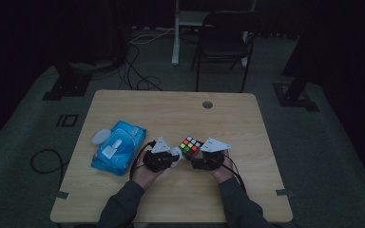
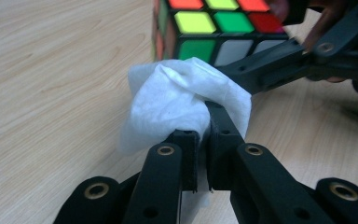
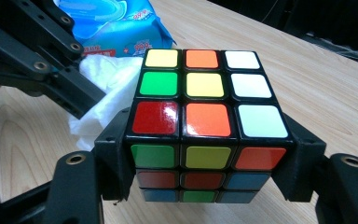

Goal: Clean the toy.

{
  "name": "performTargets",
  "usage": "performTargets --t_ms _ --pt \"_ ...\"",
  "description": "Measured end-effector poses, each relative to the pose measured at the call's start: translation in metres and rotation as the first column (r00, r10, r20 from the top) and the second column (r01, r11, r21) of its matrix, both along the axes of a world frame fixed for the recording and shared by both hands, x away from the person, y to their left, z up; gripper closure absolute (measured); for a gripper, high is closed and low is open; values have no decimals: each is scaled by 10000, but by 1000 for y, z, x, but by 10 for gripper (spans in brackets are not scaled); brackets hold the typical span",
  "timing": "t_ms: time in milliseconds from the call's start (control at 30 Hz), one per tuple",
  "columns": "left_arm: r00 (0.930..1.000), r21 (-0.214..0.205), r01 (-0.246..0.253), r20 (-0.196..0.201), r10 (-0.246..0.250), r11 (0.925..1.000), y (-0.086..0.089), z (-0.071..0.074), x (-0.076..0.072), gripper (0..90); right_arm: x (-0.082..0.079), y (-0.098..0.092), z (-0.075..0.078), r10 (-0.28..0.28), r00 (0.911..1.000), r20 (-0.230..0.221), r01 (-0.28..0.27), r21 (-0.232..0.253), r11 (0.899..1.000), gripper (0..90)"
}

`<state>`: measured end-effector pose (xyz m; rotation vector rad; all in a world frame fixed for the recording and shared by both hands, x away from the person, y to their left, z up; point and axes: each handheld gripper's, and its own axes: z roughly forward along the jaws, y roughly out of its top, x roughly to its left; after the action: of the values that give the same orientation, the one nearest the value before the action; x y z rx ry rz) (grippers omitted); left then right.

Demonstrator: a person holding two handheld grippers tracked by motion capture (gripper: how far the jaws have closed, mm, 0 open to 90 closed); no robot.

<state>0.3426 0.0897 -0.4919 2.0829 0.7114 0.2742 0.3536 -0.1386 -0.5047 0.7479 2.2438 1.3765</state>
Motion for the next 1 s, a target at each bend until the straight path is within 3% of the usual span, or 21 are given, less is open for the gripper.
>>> performTargets --t_ms 467,733,1000 --pt "9988 -274 179 467 -166 9995 -1 17 -5 857 1 1 -3 25 9999 -129 -26 -60 10000 342" --pt "9989 -196 125 460 -116 9997 -1 11 -4 857 1 2 -3 -61 9999 -114 60 -160 9999 342" --pt "9994 136 -60 330 55 9999 -1 -2 -1 857 1 2 -3 -114 9999 -95 112 -170 9998 342"
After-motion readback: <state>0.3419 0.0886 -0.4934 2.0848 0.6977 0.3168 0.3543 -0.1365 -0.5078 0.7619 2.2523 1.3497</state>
